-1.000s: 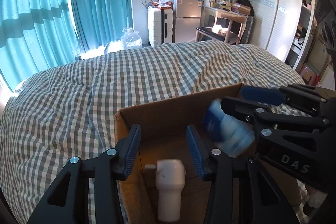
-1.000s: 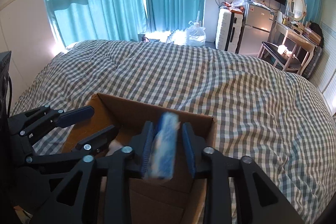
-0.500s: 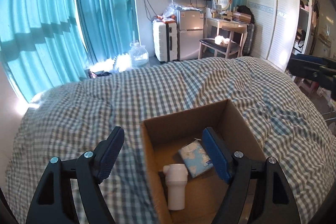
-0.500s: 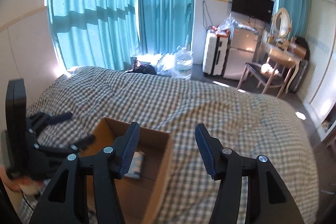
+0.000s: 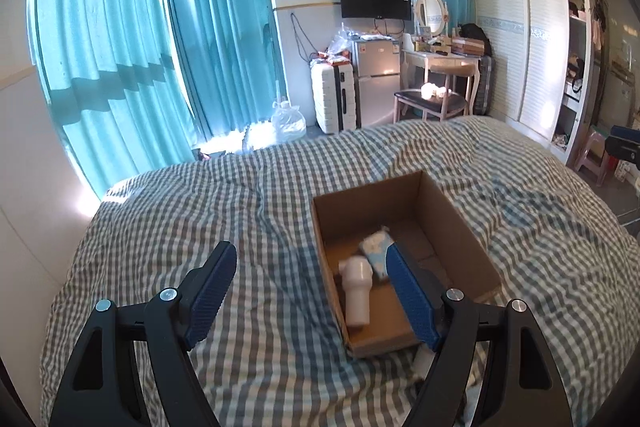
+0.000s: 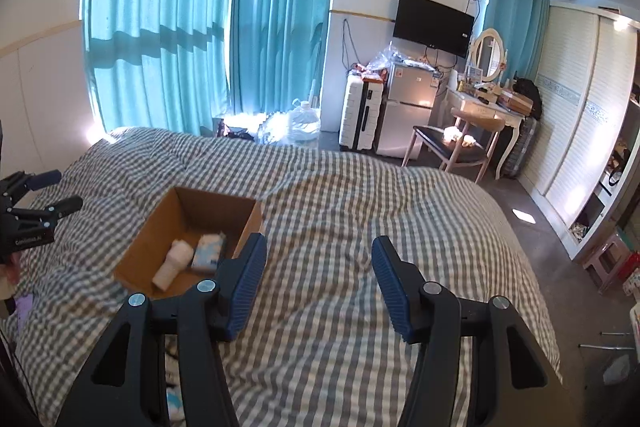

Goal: Organize objects
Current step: 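Lift both open tools out of the box back toward the items, then grasp the clear red-labelled floss jar with the left tool while the right tool approaches the plush toy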

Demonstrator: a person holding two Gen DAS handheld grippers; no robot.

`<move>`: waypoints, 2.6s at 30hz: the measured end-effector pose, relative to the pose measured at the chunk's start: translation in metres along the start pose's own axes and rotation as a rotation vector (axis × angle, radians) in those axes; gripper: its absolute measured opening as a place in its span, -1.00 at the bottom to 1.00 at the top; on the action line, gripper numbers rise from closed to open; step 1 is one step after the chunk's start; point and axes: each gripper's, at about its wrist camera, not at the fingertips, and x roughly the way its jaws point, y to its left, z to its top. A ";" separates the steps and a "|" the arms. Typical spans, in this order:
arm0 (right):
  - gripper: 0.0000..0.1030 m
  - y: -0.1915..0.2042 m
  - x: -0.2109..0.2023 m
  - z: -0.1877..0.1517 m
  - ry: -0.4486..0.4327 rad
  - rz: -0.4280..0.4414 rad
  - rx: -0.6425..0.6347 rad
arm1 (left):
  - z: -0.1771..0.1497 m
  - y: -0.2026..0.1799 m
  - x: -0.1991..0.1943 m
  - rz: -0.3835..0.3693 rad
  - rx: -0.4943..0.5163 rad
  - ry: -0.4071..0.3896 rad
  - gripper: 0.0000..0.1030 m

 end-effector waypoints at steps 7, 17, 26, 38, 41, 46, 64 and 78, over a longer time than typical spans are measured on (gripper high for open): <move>0.11 0.039 0.001 -0.074 0.051 0.134 0.037 | -0.067 -0.029 -0.011 -0.039 -0.033 0.054 0.55; 0.14 0.106 0.025 -0.158 0.174 0.243 -0.011 | -0.148 -0.057 -0.014 -0.015 -0.055 0.132 0.56; 0.15 0.113 0.045 -0.196 0.252 0.251 0.022 | -0.183 -0.089 -0.018 -0.133 0.009 0.183 0.60; 0.16 0.111 0.045 -0.197 0.256 0.245 0.041 | -0.199 -0.128 -0.010 -0.138 0.172 0.222 0.93; 0.16 0.111 0.045 -0.197 0.259 0.240 0.041 | -0.198 -0.128 -0.006 -0.147 0.181 0.230 0.96; 0.16 0.113 0.047 -0.198 0.265 0.230 0.039 | -0.197 -0.134 0.012 -0.190 0.189 0.284 1.00; 0.26 0.110 0.049 -0.200 0.272 0.217 0.057 | -0.189 -0.115 0.058 -0.304 0.001 0.439 1.00; 0.26 0.109 0.039 -0.197 0.220 0.256 0.061 | -0.183 -0.092 0.012 -0.193 -0.060 0.314 0.84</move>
